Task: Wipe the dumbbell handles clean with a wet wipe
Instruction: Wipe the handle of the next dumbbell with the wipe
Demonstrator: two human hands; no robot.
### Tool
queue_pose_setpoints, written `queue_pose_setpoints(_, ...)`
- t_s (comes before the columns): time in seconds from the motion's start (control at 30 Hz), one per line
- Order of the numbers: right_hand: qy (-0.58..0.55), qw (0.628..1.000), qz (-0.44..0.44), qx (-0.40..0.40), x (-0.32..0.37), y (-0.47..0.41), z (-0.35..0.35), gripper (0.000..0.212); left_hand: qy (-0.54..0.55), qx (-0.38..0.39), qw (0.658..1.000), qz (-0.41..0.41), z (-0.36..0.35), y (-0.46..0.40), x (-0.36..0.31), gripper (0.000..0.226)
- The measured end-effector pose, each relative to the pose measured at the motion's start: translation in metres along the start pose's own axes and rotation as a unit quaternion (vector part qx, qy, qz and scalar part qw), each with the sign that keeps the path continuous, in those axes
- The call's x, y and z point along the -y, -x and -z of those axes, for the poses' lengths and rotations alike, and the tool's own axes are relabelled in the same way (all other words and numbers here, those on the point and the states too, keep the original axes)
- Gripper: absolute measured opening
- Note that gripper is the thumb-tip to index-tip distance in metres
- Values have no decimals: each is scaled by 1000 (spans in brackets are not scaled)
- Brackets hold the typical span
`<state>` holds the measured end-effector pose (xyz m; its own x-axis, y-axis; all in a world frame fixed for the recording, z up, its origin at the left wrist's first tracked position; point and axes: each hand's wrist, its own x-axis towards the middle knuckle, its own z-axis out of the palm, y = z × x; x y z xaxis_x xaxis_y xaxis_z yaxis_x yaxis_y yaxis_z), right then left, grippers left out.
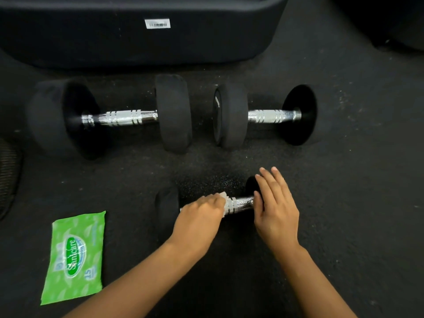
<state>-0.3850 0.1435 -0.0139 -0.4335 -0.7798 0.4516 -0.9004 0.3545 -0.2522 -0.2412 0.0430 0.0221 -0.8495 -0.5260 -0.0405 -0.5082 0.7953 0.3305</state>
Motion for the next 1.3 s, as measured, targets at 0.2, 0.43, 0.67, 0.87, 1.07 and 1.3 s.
queue_pose_setpoints(0.2, -16, 999, 0, -35, -2, 7, -1, 30, 91, -19, 993, -75, -17, -11, -10, 26)
queue_pose_setpoints(0.43, -39, 999, -11, -29, -1, -1, -1, 30, 29, -7, 996, -85, -14, -4, -4, 39)
queue_pose_setpoints(0.67, -49, 999, -9, -21, -1, -2, 0, 30, 3, 57, 997, 54, 7, -12, 0, 16)
queue_pose_setpoints(0.87, -47, 999, -21, -17, 2, -5, 1, 29, 105, 75, 990, 54, 4, -32, 0, 7)
queue_pose_setpoints(1.07, -54, 998, -19, -13, 1, -4, 2, 30, 16, 58, 997, 45, 4, -11, -4, 16)
queue_pose_setpoints(1.3, -52, 998, -23, -5, 0, -7, 2, 29, -40, 77, 995, 58, 10, -18, 2, 25)
